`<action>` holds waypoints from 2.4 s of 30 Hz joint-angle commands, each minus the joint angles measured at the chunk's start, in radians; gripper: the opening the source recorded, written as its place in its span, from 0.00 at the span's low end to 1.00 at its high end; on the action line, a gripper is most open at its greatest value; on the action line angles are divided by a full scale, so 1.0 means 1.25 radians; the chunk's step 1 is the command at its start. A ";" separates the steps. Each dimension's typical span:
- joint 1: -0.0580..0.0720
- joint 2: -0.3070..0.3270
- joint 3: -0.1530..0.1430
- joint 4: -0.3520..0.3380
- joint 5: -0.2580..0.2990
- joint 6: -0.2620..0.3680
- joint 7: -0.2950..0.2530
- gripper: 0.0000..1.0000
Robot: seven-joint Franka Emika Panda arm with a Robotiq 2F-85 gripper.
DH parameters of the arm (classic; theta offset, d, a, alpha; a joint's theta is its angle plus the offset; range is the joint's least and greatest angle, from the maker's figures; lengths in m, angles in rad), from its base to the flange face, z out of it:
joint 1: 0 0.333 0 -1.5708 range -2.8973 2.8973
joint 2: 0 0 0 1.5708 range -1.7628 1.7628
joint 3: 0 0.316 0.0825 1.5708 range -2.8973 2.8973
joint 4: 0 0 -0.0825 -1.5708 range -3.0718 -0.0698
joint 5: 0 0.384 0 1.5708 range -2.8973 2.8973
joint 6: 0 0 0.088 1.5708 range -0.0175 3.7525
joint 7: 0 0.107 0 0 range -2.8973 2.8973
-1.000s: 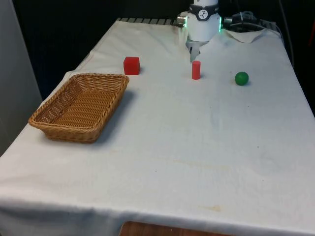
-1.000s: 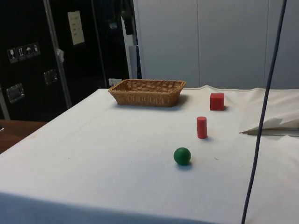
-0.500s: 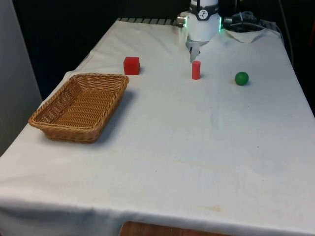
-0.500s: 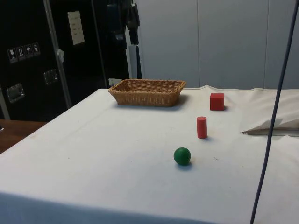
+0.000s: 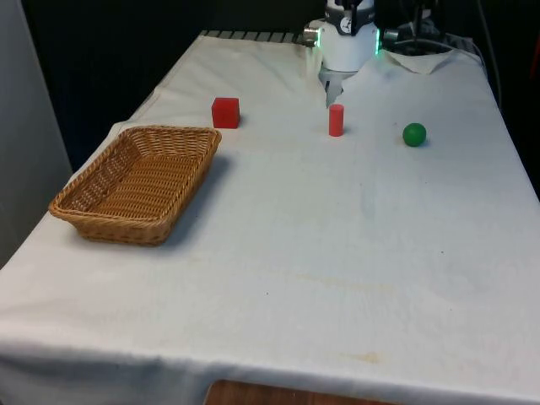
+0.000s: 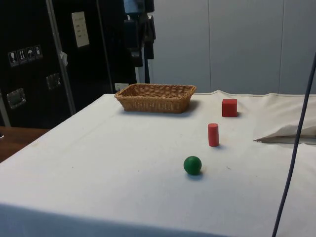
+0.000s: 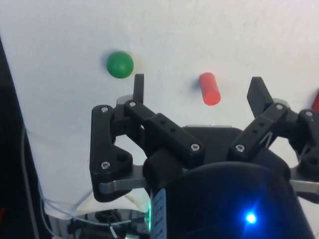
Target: Pick up the object to the left of the cylinder and place it into the basket.
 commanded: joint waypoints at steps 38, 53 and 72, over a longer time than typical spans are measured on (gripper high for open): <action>-0.001 -0.039 0.106 -0.276 -0.036 0.254 0.125 1.00; -0.001 0.002 0.126 -0.350 -0.032 0.382 0.143 1.00; 0.001 0.090 0.133 -0.398 -0.026 0.545 0.146 1.00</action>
